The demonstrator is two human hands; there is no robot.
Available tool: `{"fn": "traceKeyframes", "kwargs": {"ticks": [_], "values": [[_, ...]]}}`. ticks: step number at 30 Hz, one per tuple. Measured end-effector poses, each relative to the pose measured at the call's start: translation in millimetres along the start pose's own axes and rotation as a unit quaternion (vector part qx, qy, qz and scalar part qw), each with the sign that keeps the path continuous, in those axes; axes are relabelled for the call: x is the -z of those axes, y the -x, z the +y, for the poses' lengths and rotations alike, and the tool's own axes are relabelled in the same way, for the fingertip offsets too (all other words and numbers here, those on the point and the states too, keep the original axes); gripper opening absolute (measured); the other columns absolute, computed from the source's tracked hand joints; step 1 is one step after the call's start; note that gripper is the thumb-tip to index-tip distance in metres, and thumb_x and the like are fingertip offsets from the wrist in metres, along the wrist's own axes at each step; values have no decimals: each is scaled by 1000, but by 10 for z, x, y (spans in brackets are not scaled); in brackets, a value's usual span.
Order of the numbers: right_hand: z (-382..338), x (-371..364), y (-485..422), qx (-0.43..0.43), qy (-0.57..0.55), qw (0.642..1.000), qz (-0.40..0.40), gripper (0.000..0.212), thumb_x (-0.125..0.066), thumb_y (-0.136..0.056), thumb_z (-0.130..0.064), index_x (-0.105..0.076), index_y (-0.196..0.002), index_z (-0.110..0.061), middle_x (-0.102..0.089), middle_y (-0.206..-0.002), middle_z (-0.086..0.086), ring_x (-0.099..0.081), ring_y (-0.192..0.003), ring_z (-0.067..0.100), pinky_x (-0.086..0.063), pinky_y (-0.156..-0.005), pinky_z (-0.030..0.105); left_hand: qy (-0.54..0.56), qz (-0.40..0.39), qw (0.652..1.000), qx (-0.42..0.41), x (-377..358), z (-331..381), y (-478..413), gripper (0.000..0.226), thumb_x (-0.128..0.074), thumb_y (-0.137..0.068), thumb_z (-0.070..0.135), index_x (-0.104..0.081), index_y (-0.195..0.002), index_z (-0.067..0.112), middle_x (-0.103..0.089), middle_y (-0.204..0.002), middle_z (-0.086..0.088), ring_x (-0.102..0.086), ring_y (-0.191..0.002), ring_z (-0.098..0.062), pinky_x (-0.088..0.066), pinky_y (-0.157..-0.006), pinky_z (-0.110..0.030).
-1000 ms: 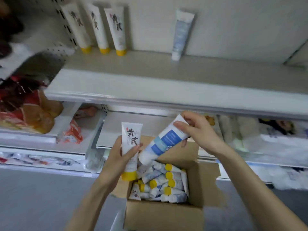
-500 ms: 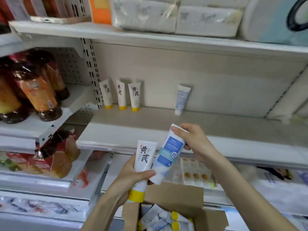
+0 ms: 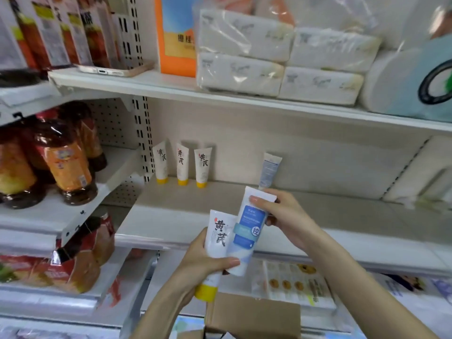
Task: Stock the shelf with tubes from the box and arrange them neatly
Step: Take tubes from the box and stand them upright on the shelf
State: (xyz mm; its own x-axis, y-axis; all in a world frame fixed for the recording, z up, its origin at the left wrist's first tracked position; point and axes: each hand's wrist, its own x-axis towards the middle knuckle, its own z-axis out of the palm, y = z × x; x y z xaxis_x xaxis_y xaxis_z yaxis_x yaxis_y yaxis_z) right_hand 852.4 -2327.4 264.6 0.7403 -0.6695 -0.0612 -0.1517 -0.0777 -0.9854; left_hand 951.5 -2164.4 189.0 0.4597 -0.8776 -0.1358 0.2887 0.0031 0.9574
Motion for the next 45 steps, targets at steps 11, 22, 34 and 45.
{"fn": "traceKeyframes", "kwargs": {"ticks": [11, 22, 34, 45], "values": [[436, -243, -26, -89, -22, 996, -19, 16, -63, -87, -22, -65, -96, -8, -72, -85, 6, -64, -65, 13, -45, -49, 22, 21, 74, 997, 11, 49, -57, -260, 35, -71, -78, 1, -58, -108, 12, -72, -98, -9, -71, -78, -22, -56, -61, -34], [1024, 399, -706, -1, 19, 975, 221, 8, -68, -84, -7, -63, -90, -7, -68, -79, 9, -65, -74, 24, -53, -61, 39, -85, 154, 980, -93, 202, -25, -1402, 50, -51, -93, 1, -31, -137, 14, -52, -129, -4, -51, -116, -19, -42, -99, -24], [1506, 643, -1001, 14, 123, 975, 185, 39, -76, -71, 0, -56, -99, -18, -64, -71, -14, -58, -64, 2, -42, -58, 9, -142, 160, 970, -120, 292, -287, -2028, 59, -59, -86, -5, -38, -137, 14, -61, -114, 4, -60, -95, 0, -46, -75, -6], [1605, 879, -1374, -11, 102, 959, 264, 32, -79, -72, -11, -58, -94, -19, -66, -81, -9, -60, -71, -2, -42, -56, 3, -291, 201, 933, -72, 477, -421, -2276, 28, -75, -76, 16, -62, -101, 18, -66, -93, -3, -61, -85, -21, -45, -69, -20]]}}
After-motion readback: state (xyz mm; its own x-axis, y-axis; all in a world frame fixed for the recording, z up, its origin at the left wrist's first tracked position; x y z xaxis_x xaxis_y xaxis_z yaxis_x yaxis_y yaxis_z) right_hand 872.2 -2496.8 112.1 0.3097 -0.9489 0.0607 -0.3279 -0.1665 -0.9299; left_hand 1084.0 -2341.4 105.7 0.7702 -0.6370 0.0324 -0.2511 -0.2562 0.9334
